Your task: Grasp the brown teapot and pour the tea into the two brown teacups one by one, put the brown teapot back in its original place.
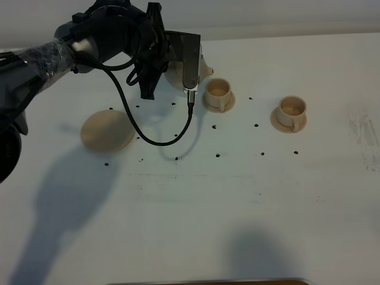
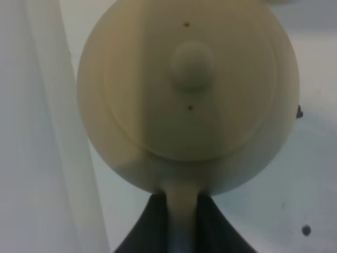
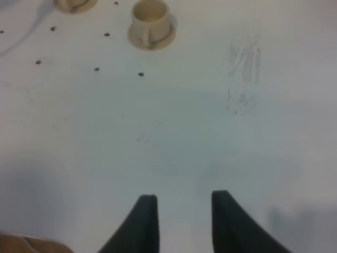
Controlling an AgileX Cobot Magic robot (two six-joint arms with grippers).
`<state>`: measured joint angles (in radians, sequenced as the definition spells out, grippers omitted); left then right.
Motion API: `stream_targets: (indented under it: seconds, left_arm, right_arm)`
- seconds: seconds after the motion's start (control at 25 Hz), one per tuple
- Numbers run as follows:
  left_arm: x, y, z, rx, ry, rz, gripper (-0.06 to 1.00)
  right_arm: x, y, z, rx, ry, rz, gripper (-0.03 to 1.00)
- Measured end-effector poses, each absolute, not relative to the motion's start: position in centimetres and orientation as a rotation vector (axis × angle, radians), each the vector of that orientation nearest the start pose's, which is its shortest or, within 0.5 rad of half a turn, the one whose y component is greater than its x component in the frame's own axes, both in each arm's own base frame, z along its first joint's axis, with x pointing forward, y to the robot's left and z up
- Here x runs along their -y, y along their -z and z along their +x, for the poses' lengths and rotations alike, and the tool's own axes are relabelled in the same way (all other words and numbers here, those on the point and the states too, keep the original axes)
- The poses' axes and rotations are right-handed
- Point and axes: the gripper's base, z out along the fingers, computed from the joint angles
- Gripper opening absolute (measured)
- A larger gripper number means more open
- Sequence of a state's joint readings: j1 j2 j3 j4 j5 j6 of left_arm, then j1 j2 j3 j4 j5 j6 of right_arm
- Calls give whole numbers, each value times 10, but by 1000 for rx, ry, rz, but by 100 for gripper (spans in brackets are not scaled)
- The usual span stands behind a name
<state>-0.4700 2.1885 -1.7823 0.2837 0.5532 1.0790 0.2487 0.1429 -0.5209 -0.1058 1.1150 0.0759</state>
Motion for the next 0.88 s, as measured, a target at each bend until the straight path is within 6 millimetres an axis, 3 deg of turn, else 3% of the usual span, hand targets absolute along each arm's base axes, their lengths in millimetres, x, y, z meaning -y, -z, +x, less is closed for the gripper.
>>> stream_targets:
  seconds: [0.4,0.88]
  left_arm:
    - [222,-190,451,-1560,-597,1970,16]
    - [223,-192,454,-1475,-664,2008,16]
  right_arm:
    - [5,-279,14,-2207,-48,-191,24]
    - [5,-279,14,-2207,-48,-191,24]
